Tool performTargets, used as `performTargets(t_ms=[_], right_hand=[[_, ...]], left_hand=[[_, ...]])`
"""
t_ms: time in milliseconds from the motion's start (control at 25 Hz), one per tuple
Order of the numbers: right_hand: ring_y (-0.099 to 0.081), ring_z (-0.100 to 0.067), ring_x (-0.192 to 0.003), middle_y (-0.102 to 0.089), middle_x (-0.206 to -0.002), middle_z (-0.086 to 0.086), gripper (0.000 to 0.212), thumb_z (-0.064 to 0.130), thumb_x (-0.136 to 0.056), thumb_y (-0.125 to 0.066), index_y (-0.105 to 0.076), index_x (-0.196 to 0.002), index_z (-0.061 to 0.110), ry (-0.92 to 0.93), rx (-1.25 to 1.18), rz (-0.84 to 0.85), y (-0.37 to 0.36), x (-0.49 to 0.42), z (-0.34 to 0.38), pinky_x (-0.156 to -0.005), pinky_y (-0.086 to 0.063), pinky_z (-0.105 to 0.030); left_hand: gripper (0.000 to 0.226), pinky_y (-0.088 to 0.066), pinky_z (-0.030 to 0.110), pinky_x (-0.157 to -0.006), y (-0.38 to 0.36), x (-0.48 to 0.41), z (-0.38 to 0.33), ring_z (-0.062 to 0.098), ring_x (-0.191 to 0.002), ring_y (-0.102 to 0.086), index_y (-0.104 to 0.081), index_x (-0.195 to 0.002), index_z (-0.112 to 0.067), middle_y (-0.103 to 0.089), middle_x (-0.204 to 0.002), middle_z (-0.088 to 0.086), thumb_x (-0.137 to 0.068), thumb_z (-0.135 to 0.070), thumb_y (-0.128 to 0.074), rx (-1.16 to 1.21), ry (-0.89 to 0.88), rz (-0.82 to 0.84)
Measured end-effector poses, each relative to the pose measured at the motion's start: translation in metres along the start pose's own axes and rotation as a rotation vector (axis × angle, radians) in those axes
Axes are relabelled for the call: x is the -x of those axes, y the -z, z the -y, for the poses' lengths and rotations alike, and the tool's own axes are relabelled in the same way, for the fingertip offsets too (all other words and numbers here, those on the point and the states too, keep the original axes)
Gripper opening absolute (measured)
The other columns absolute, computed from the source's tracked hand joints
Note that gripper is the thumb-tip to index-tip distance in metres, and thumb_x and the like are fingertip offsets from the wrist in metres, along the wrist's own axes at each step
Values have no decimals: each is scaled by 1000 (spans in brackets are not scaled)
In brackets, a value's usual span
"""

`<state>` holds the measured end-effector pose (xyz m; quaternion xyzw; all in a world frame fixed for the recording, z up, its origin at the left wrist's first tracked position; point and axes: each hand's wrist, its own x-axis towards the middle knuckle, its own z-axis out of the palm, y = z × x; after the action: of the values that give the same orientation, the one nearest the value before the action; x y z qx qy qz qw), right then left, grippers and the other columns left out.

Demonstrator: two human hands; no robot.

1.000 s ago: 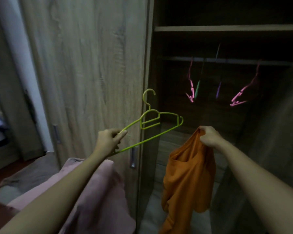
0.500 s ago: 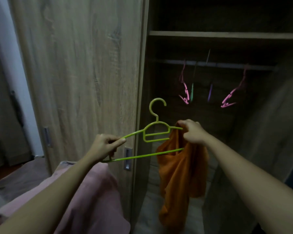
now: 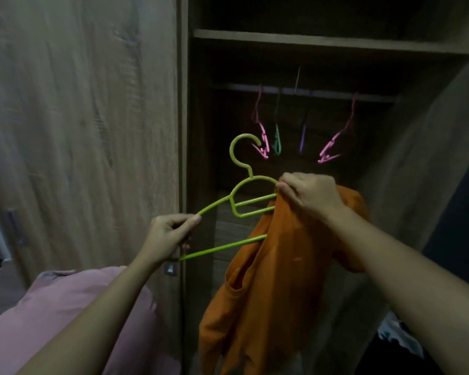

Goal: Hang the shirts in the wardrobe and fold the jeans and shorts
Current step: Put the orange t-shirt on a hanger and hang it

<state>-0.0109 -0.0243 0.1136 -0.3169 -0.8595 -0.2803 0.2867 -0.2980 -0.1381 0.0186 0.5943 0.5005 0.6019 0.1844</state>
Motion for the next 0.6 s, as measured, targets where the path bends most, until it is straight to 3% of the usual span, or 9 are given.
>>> performTargets(t_ms=[80,160,240,280,320,400,480,600], right_hand=[[-60,-17,-55,-62,-67,2,58,55,-96,-11,-58,-85,23,18,21,-55,0,5,-10,-44,-39,-26],[-59,-18,-52,-61,-62,1,54,54,-97,-16,-57,-79,22,2,44,-114,0,9,-18,-41,-38,-26],[-59,-18,-52,-60,-62,1,53,54,-96,-18,-57,-79,23,-36,2,-145,1,10,-26,-42,-37,-26],[-58,-17,-53,-59,-62,2,51,54,-96,-20,-57,-80,23,-54,-19,-156,3,9,-29,-43,-36,-25],[-58,-17,-53,-59,-62,2,48,53,-96,-23,-57,-80,23,-63,-34,-167,7,6,-32,-43,-35,-24],[-56,-16,-52,-58,-61,2,41,47,-96,-30,-58,-79,22,-51,-60,-198,15,0,-37,-42,-33,-24],[-52,-12,-50,-56,-60,3,42,45,-96,-32,-60,-80,19,-19,-99,-227,23,-2,-44,-43,-35,-23],[-45,-6,-52,-49,-60,9,41,43,-96,-34,-61,-79,18,-28,-103,-264,33,7,-64,-45,-27,-12]], left_hand=[[32,-49,26,-60,-14,-9,10,18,-68,-63,-72,-93,-23,-65,-74,2,-85,-51,-57,-303,-83,-20],[43,-44,33,-82,-38,-7,19,22,-99,-55,-63,-112,-18,-57,-105,5,-86,-49,-49,-596,-205,-201],[32,-42,38,-85,-76,13,17,24,-101,-47,-55,-113,-20,-46,-110,7,-90,-42,-48,-602,-426,-310],[30,-44,39,-83,-98,24,20,23,-100,-46,-53,-112,-23,-42,-110,6,-93,-43,-44,-606,-529,-243],[31,-44,40,-85,-118,32,21,21,-104,-43,-51,-114,-29,-39,-114,5,-94,-48,-38,-608,-522,-100],[32,-33,43,-100,-147,33,15,15,-121,-32,-48,-119,-46,-29,-131,0,-93,-56,-33,-521,-245,168],[24,-30,41,-109,-161,15,8,12,-124,-35,-49,-114,-53,-32,-136,1,-93,-55,-38,-220,19,301],[42,-52,40,-92,-167,-10,-3,8,-102,-60,-50,-111,-40,-59,-114,-8,-79,-67,-52,102,77,334]])
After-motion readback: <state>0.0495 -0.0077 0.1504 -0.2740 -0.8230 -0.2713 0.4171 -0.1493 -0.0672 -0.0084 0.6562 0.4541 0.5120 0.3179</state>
